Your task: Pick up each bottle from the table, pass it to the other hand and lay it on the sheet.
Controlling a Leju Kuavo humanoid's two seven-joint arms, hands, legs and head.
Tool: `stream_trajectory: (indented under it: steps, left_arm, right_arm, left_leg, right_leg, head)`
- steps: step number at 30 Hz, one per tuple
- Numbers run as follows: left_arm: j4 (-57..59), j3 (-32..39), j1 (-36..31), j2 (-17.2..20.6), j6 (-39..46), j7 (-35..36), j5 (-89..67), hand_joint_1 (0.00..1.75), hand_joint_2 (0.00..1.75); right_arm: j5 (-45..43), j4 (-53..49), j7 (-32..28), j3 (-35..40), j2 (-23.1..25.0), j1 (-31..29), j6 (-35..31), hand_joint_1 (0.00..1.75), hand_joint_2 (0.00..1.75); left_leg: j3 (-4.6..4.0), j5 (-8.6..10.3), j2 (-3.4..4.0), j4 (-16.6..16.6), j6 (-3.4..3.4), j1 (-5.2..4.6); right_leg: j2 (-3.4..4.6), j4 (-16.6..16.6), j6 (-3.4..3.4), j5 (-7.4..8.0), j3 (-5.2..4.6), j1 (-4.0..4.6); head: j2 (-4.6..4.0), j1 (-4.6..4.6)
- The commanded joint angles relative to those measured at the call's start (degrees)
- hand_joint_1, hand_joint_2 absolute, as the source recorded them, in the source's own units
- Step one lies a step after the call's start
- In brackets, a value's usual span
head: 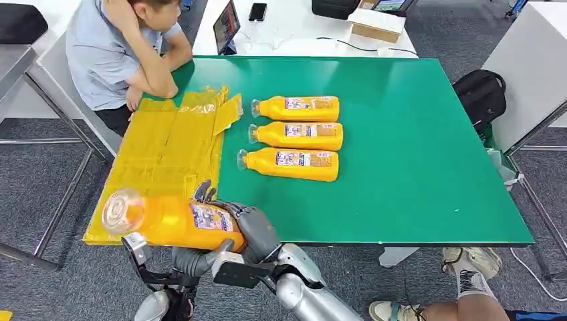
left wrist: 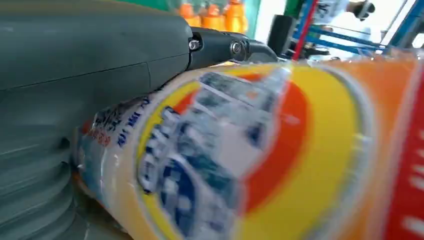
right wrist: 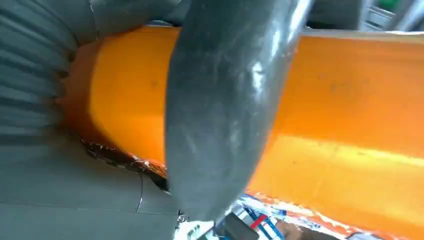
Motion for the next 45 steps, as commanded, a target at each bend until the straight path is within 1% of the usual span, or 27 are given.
stream_trajectory:
  steps: [1, 2, 3, 4, 5, 6, 8, 9, 11, 12, 15, 16, 26, 28, 29, 30, 31, 33, 34, 36, 38, 39, 40, 41, 42, 44, 45]
  left_arm:
    - [1.86, -1.12, -2.93, 1.23, -1.08, 1.02, -0.45, 1.75, 1.75]
    - [1.52, -0.41, -2.80, 1.22, -0.87, 0.98, -0.43, 1.75, 1.75]
    - [1.30, 0.45, -2.63, 1.03, -1.13, 1.27, 0.66, 1.75, 1.75]
    - [1.10, 0.90, -2.57, 1.13, -1.43, 1.49, 1.17, 1.75, 1.75]
    - [1.10, 0.90, -2.57, 1.13, -1.43, 1.49, 1.17, 1.75, 1.75]
    - [1.10, 0.90, -2.57, 1.13, -1.43, 1.49, 1.17, 1.75, 1.75]
    - [1.10, 0.90, -2.57, 1.13, -1.43, 1.49, 1.17, 1.75, 1.75]
    - [1.10, 0.90, -2.57, 1.13, -1.43, 1.49, 1.17, 1.75, 1.75]
    - [1.10, 0.90, -2.57, 1.13, -1.43, 1.49, 1.17, 1.75, 1.75]
    - [1.10, 0.90, -2.57, 1.13, -1.43, 1.49, 1.17, 1.75, 1.75]
    - [1.10, 0.90, -2.57, 1.13, -1.43, 1.49, 1.17, 1.75, 1.75]
    - [1.10, 0.90, -2.57, 1.13, -1.43, 1.49, 1.17, 1.75, 1.75]
    - [1.10, 0.90, -2.57, 1.13, -1.43, 1.49, 1.17, 1.75, 1.75]
    - [0.68, 1.67, -2.36, 0.90, -1.94, 1.36, 2.34, 1.75, 1.75]
    - [0.64, 2.18, -2.28, 0.78, -2.44, 1.70, 3.53, 1.75, 1.75]
    - [0.31, 2.91, -2.14, 0.62, -3.17, 2.40, 5.05, 1.75, 1.75]
    - [0.27, 3.60, -2.11, 0.62, -4.42, 3.84, 7.09, 1.75, 1.75]
    - [0.82, 3.56, -2.35, 1.89, -6.69, 4.19, 8.21, 1.75, 1.75]
    - [2.05, 5.38, -2.60, 1.42, -6.60, 5.08, 10.22, 1.75, 1.75]
    - [2.56, 7.06, -2.52, 1.43, -8.36, 5.59, 13.13, 1.75, 1.75]
    - [2.26, 10.00, -2.07, 0.80, -8.81, 6.93, 17.22, 1.75, 1.75]
    - [2.37, 11.48, -2.12, 0.59, -8.06, 7.73, 18.46, 1.75, 1.75]
    - [3.87, 14.86, -3.37, 1.05, 3.79, 5.95, 11.29, 1.75, 1.75]
    - [7.04, 16.65, -5.30, 3.25, 3.30, 5.74, 11.96, 1.75, 1.75]
    - [9.48, 19.23, -6.89, 4.56, 2.63, 4.54, 12.04, 1.75, 1.75]
    - [11.44, 22.55, -8.26, 4.93, 1.36, 4.82, 11.77, 1.75, 1.75]
    - [11.40, 23.27, -8.28, 4.92, 1.33, 4.91, 11.44, 1.75, 1.75]
  right_arm:
    - [2.92, 8.54, 1.96, 6.77, -0.68, -2.21, -0.50, 1.57, 1.75]
    - [4.60, 9.10, 3.34, 7.09, -0.99, -2.44, -1.36, 1.26, 1.75]
    - [5.66, 9.54, 4.23, 7.12, -1.14, -2.56, -2.09, 0.00, 1.75]
    - [5.99, 9.69, 4.46, 7.00, -1.23, -2.54, -2.43, 0.00, 1.75]
    - [5.99, 9.69, 4.46, 7.00, -1.23, -2.54, -2.43, 0.00, 1.75]
    - [5.99, 9.69, 4.46, 7.00, -1.23, -2.54, -2.43, 0.00, 1.75]
    - [5.99, 9.69, 4.46, 7.00, -1.23, -2.54, -2.43, 0.00, 1.75]
    - [5.99, 9.69, 4.46, 7.00, -1.23, -2.54, -2.43, 0.00, 1.75]
    - [5.99, 9.69, 4.46, 7.00, -1.23, -2.54, -2.43, 0.00, 1.75]
    - [5.99, 9.69, 4.46, 7.00, -1.23, -2.54, -2.43, 0.00, 1.75]
    - [5.99, 9.69, 4.46, 7.00, -1.23, -2.54, -2.43, 0.00, 1.75]
    - [5.99, 9.69, 4.46, 7.00, -1.23, -2.54, -2.43, 0.00, 1.75]
    - [5.99, 9.69, 4.46, 7.00, -1.23, -2.54, -2.43, 0.00, 1.75]
    - [6.06, 9.21, 4.68, 6.21, -1.03, -1.99, -3.89, 0.00, 1.75]
    - [6.17, 8.92, 4.80, 5.95, -1.05, -1.76, -4.58, 0.00, 1.75]
    - [6.70, 8.43, 5.06, 5.52, -1.19, -1.40, -6.15, 0.00, 0.00]
    - [7.27, 7.63, 4.92, 4.94, -1.47, -0.91, -7.74, 0.00, 0.00]
    - [7.03, 6.07, 3.44, 4.01, -2.24, 0.02, -9.28, 0.00, 0.00]
    - [6.00, 4.48, 2.40, 2.26, -2.98, 1.32, -10.32, 0.00, 0.00]
    - [6.07, 1.87, 0.92, 0.39, -4.26, 3.28, -12.91, 0.00, 0.00]
    - [5.12, -3.39, -1.95, -2.34, -6.05, 6.94, -15.88, 0.00, 0.00]
    - [4.90, -6.48, -3.00, -3.81, -6.97, 9.04, -17.16, 0.00, 0.00]
    - [1.36, -10.89, -5.38, -10.02, -6.47, 13.01, -25.01, 0.00, 0.00]
    - [0.89, -13.12, -7.12, -12.37, -7.69, 14.79, -25.01, 0.00, 0.00]
    - [0.50, -14.75, -7.93, -14.38, -8.36, 15.80, -25.01, 0.00, 0.00]
    - [1.09, -17.34, -8.26, -17.39, -7.75, 16.88, -25.01, 0.00, 0.00]
    - [0.71, -16.90, -8.26, -17.76, -7.56, 16.71, -25.01, 0.00, 0.00]
  left_leg:
    - [0.19, -0.03, -0.10, -0.06, -0.05, 0.04]
    - [0.34, -0.11, -0.09, -0.05, -0.09, 0.07]
    - [0.47, -0.16, -0.06, -0.07, -0.10, 0.08]
    - [0.25, -0.06, -0.04, -0.06, -0.07, 0.05]
    - [0.22, -0.05, -0.03, -0.06, -0.06, 0.05]
    - [0.41, -0.13, -0.05, -0.07, -0.09, 0.08]
    - [0.18, -0.03, -0.09, -0.05, -0.05, 0.05]
    - [0.35, -0.11, -0.06, -0.06, -0.08, 0.08]
    - [0.21, -0.05, -0.07, -0.05, -0.06, 0.07]
    - [0.36, -0.12, -0.07, -0.03, -0.08, 0.08]
    - [0.11, -0.01, -0.09, -0.04, -0.04, 0.04]
    - [0.29, -0.08, -0.11, -0.04, -0.07, 0.07]
    - [0.23, -0.06, -0.11, -0.05, -0.06, 0.05]
    - [0.33, -0.10, -0.10, -0.05, -0.07, 0.06]
    - [0.23, -0.06, -0.10, -0.05, -0.06, 0.06]
    - [0.16, -0.04, -0.09, -0.05, -0.05, 0.04]
    - [0.32, -0.11, -0.09, -0.04, -0.07, 0.07]
    - [0.12, -0.01, -0.10, -0.05, -0.05, 0.04]
    - [0.32, -0.10, -0.12, -0.06, -0.08, 0.08]
    - [0.34, -0.09, -0.17, -0.07, -0.08, 0.09]
    - [0.21, -0.03, -0.16, -0.09, -0.05, 0.05]
    - [0.38, -0.10, -0.19, -0.09, -0.07, 0.08]
    - [0.22, -0.04, -0.24, -0.09, -0.04, 0.05]
    - [0.11, -0.01, -0.23, -0.08, -0.04, 0.04]
    - [0.36, -0.07, -0.33, -0.13, -0.08, 0.08]
    - [0.12, 0.02, -0.28, -0.11, -0.04, 0.00]
    - [0.29, -0.05, -0.33, -0.12, -0.08, 0.03]
  right_leg:
    - [-0.14, -0.06, -0.09, -0.07, 0.24, 0.06]
    - [-0.15, -0.06, -0.15, -0.15, 0.39, 0.10]
    - [-0.14, -0.09, -0.17, -0.19, 0.52, 0.11]
    - [-0.10, -0.07, -0.10, -0.09, 0.29, 0.07]
    - [-0.08, -0.07, -0.08, -0.07, 0.25, 0.06]
    - [-0.14, -0.10, -0.13, -0.15, 0.47, 0.10]
    - [-0.14, -0.07, -0.07, -0.07, 0.22, 0.06]
    - [-0.14, -0.09, -0.12, -0.13, 0.39, 0.10]
    - [-0.13, -0.07, -0.09, -0.08, 0.24, 0.08]
    - [-0.16, -0.06, -0.14, -0.15, 0.41, 0.10]
    - [-0.13, -0.05, -0.07, -0.05, 0.14, 0.04]
    - [-0.18, -0.07, -0.12, -0.12, 0.34, 0.09]
    - [-0.18, -0.06, -0.09, -0.10, 0.27, 0.07]
    - [-0.19, -0.08, -0.12, -0.14, 0.38, 0.08]
    - [-0.17, -0.07, -0.10, -0.10, 0.27, 0.08]
    - [-0.14, -0.06, -0.08, -0.07, 0.19, 0.05]
    - [-0.18, -0.07, -0.12, -0.14, 0.37, 0.09]
    - [-0.15, -0.06, -0.07, -0.05, 0.15, 0.05]
    - [-0.20, -0.07, -0.13, -0.14, 0.36, 0.10]
    - [-0.25, -0.12, -0.13, -0.14, 0.43, 0.12]
    - [-0.21, -0.11, -0.08, -0.08, 0.26, 0.07]
    - [-0.28, -0.15, -0.12, -0.16, 0.46, 0.11]
    - [-0.30, -0.11, -0.08, -0.12, 0.30, 0.06]
    - [-0.26, -0.09, -0.07, -0.08, 0.17, 0.05]
    - [-0.40, -0.16, -0.13, -0.18, 0.47, 0.10]
    - [-0.22, -0.10, -0.06, -0.06, 0.17, 0.01]
    - [-0.27, -0.11, -0.13, -0.13, 0.38, 0.05]
  head:
    - [0.00, 0.02]
    - [0.00, 0.02]
    - [0.00, 0.02]
    - [0.00, 0.02]
    - [0.00, 0.02]
    - [0.00, 0.00]
    - [0.00, 0.02]
    - [0.00, 0.02]
    - [0.00, 0.02]
    - [0.00, 0.00]
    - [0.00, 0.02]
    - [0.00, 0.02]
    - [0.00, 0.02]
    - [0.00, 0.02]
    - [0.00, 0.02]
    - [0.00, 0.02]
    - [0.00, 0.04]
    - [0.00, 0.02]
    - [0.00, 0.02]
    - [0.00, 0.02]
    - [0.00, 0.02]
    - [0.00, 0.02]
    - [0.00, 0.02]
    - [0.00, 0.04]
    - [0.00, 0.02]
    - [0.00, 0.04]
    - [0.00, 0.04]
